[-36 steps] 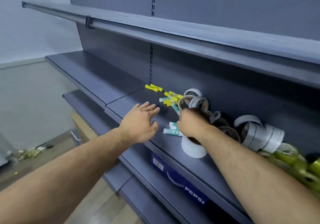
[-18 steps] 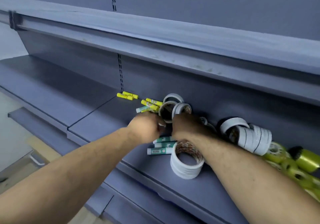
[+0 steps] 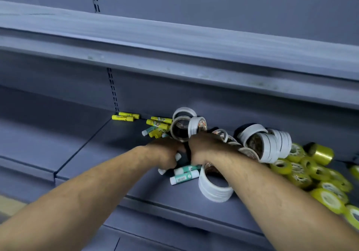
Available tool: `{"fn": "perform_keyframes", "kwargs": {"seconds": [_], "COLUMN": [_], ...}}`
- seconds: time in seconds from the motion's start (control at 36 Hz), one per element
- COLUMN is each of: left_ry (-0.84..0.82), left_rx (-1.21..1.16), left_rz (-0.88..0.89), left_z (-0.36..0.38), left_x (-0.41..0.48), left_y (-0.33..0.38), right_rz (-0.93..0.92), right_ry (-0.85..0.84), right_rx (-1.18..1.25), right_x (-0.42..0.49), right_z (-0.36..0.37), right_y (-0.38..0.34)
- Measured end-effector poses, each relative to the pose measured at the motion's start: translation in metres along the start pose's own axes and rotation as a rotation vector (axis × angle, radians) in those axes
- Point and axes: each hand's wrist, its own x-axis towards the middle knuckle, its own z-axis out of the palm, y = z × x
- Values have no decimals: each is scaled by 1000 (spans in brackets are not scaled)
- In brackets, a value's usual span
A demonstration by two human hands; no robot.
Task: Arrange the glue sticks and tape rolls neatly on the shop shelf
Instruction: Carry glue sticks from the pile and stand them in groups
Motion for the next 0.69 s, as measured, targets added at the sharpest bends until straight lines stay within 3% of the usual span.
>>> {"fn": "perform_keyframes", "kwargs": {"seconds": [0.25, 0.53, 0.69], "left_ry": [-38, -4, -18], "left_rx": [4, -44, -37], "left_rz": [-61, -101, -146], "left_z": [-4, -7, -11], "left_x": [-4, -10, -18], "left_y": [-10, -22, -28], "right_rz": [56, -74, -212], "right_ry": [-29, -25, -215], "right_rx": [-26, 114, 91], "right_x": [-1, 10, 16], "right_z": [4, 8, 2], "right_y": [-4, -25, -17]}}
